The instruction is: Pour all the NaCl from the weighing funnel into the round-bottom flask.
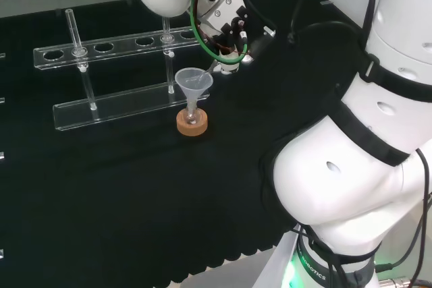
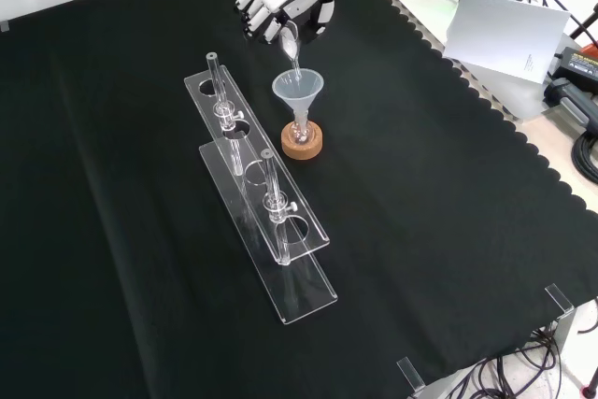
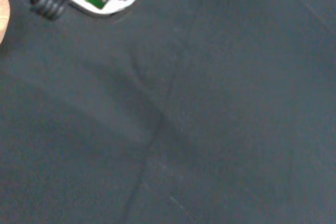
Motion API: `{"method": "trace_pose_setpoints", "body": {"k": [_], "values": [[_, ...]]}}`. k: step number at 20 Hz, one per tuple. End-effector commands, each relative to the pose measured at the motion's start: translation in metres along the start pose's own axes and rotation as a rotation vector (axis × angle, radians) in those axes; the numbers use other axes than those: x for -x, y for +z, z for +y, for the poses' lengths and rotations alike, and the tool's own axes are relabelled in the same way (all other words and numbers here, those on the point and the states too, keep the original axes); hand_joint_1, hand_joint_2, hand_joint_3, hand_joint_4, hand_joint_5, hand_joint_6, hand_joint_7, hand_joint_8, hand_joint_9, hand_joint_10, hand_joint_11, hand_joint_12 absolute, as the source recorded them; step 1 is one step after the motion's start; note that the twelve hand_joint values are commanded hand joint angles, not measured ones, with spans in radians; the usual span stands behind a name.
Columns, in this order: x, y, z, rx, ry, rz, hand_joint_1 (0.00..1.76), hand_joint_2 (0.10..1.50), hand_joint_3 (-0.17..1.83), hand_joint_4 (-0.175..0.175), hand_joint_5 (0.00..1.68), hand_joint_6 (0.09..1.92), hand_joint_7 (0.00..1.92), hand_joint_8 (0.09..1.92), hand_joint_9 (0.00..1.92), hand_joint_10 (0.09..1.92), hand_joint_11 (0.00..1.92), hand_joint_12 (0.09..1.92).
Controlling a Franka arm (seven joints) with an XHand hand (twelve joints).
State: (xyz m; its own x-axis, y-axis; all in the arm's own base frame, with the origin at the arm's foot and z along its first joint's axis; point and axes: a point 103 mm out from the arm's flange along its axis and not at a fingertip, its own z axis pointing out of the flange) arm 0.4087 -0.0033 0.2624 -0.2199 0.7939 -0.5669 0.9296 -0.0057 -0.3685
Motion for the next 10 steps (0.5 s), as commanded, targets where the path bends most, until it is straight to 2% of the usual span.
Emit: {"method": "trace_pose_setpoints", "body": {"k": [1, 10], "values": [[-0.0005, -0.0046, 0.0004, -0.002, 0.0, -0.035, 1.11, 0.69, 0.62, 0.175, 1.23, 0.73, 0.52, 0.69, 0.77, 0.52, 0.49, 1.27], [0.0017, -0.0124, -0.0001, -0.008, 0.007, -0.075, 1.11, 0.69, 0.62, 0.175, 1.23, 0.73, 0.52, 0.69, 0.77, 0.52, 0.49, 1.27]]}}
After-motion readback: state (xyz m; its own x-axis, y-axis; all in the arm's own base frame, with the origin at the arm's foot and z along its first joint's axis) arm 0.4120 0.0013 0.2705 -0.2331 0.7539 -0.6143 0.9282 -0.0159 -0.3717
